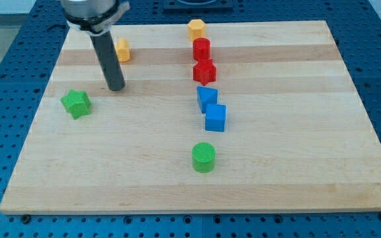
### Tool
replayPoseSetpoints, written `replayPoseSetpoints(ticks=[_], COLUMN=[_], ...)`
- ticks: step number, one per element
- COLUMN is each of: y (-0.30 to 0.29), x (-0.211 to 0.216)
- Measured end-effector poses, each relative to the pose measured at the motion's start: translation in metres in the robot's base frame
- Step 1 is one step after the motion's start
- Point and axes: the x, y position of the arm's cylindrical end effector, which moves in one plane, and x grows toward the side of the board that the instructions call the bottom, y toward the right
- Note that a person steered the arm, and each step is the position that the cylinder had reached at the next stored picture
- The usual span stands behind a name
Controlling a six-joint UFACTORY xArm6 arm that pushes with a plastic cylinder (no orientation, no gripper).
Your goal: Move the green star a bit down
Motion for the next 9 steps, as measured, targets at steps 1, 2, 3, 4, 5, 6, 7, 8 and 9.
replayPoseSetpoints(ticks=[1, 2, 3, 4, 5, 6, 7, 8, 9], y=[-0.045, -0.054, -0.046, -0.041, -0.041, -0.041, -0.042, -0.033, -0.029], x=[0.005, 0.011, 0.017, 0.021, 0.024, 0.024, 0.024, 0.029, 0.052])
